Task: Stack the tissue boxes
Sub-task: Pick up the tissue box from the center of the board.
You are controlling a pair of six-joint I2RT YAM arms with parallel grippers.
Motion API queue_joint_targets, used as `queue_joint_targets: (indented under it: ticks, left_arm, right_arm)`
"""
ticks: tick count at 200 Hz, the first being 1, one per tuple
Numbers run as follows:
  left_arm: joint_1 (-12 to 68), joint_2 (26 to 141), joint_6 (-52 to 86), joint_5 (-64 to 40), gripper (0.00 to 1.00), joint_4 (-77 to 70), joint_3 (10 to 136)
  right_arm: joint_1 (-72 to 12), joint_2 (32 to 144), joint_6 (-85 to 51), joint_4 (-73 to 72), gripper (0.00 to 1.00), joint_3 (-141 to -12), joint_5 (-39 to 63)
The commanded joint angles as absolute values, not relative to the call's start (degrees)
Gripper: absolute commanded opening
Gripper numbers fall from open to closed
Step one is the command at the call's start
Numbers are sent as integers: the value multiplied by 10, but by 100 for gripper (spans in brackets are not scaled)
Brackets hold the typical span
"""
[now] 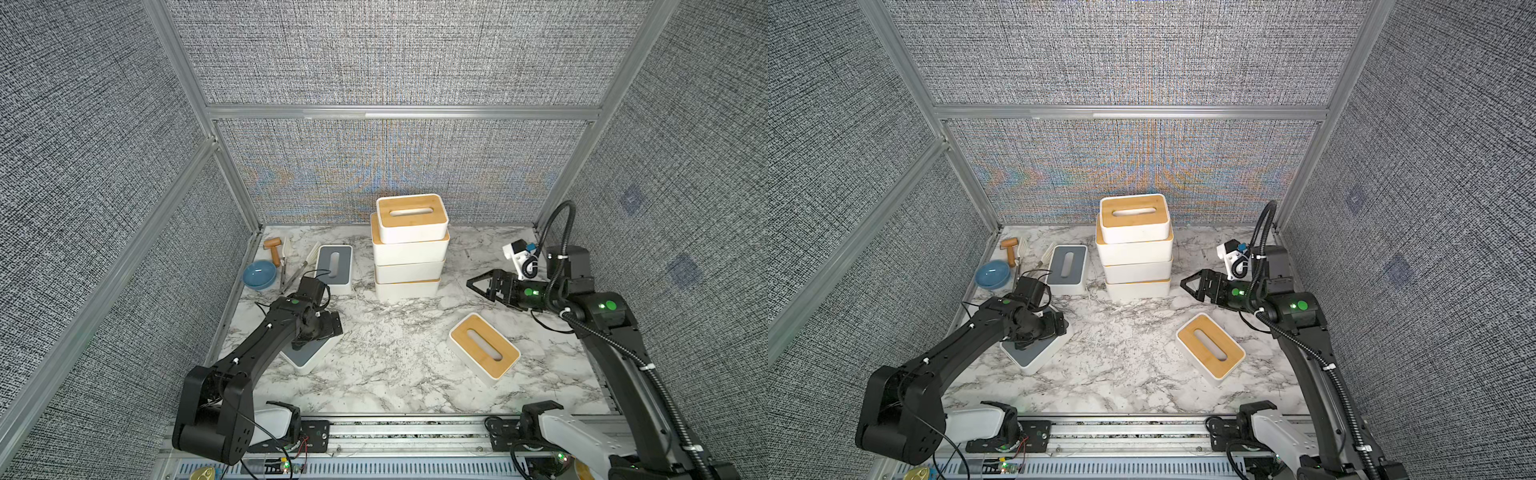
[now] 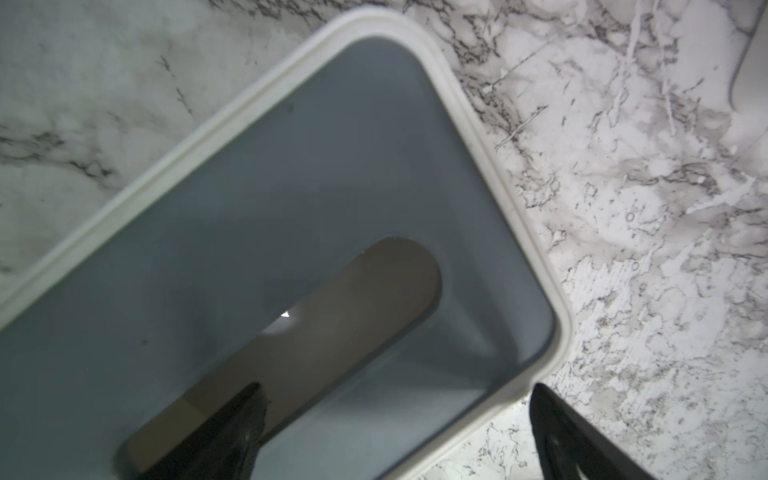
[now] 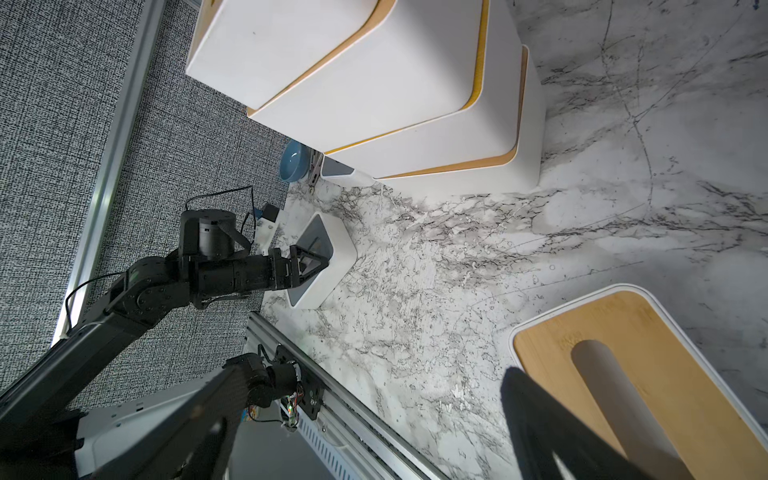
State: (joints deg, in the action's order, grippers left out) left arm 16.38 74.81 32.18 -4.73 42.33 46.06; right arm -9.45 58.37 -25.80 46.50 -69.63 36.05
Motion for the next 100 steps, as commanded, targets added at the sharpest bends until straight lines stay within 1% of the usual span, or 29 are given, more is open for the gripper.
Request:
queue_joint_targets:
  ticks: [1, 21, 58, 72, 100]
  left_arm:
    - [165, 739, 318, -127, 99, 421, 454]
    - [170, 727, 327, -162, 99, 403, 451]
    - [201, 723, 351, -175, 99, 380, 451]
    - [219, 726, 360, -150, 99, 389, 451]
    - [235, 707, 386, -85, 96, 422, 437]
  right_arm:
    - [-96, 582, -259, 468, 99, -696, 358]
    - [-96, 582, -263, 466, 99, -695, 359]
    - [-95, 580, -265, 464, 99, -695, 359]
    - [-96, 580, -265, 464, 99, -693, 359]
    - [-95, 578, -269, 461, 99, -688, 359]
